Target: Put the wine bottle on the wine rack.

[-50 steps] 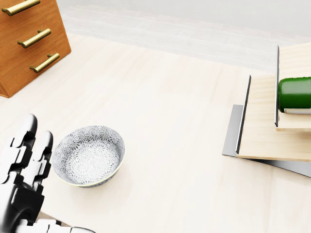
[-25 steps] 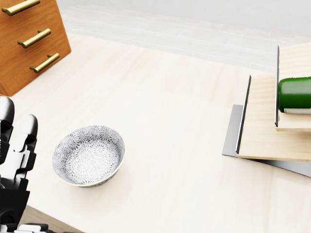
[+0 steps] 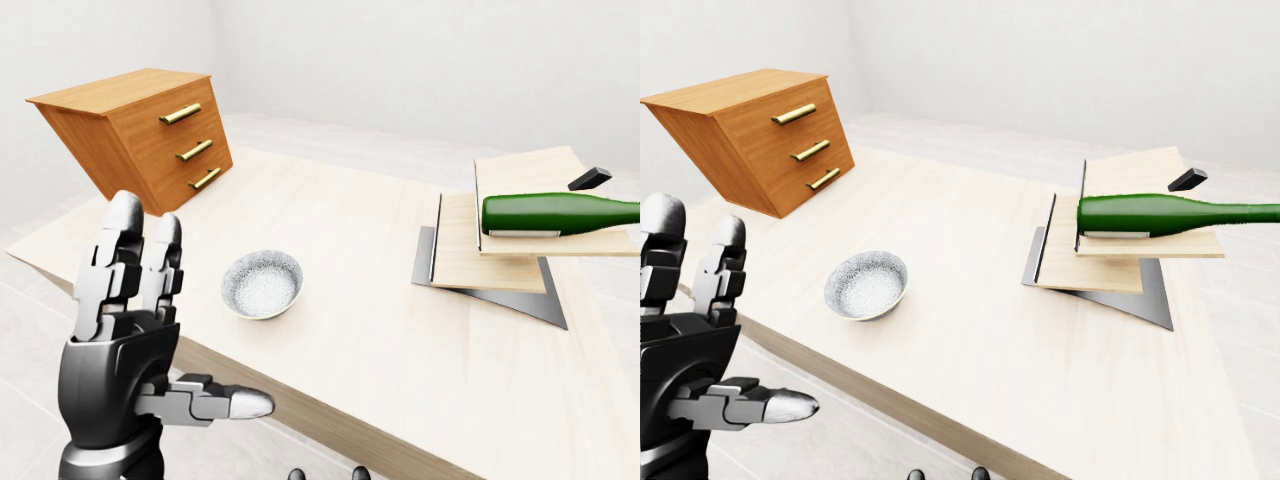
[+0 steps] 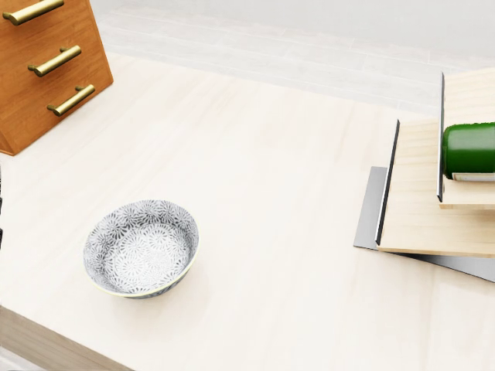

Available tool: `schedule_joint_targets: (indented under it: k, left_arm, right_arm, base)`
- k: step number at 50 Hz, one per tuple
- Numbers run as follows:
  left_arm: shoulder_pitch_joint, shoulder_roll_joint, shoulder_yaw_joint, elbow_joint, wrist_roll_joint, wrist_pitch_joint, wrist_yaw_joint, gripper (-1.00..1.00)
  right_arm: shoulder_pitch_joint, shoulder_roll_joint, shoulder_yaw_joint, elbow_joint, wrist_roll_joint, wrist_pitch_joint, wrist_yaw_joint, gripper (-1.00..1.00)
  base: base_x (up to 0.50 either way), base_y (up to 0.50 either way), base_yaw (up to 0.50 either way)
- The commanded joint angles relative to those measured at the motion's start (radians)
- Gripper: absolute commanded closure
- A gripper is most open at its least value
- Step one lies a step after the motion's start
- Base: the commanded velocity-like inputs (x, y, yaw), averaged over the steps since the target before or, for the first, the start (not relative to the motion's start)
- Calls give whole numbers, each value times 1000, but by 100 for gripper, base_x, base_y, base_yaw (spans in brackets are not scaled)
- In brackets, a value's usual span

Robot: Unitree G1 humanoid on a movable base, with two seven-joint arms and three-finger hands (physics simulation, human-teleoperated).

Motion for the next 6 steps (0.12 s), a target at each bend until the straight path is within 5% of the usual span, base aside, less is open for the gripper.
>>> schedule_joint_targets:
  k: [1,6]
  left_arm:
    - [-13,-14,40,-56,-28,0,-8,-100]
    - [-3,0,46,-56,-52,0,0,-100]
  right_arm:
    - [36,-91,-122,-58,16,0,64,-100]
    - [71,-108,-170,-72,16,0,90,-100]
  base:
    - [0,0,0]
    - [0,0,0]
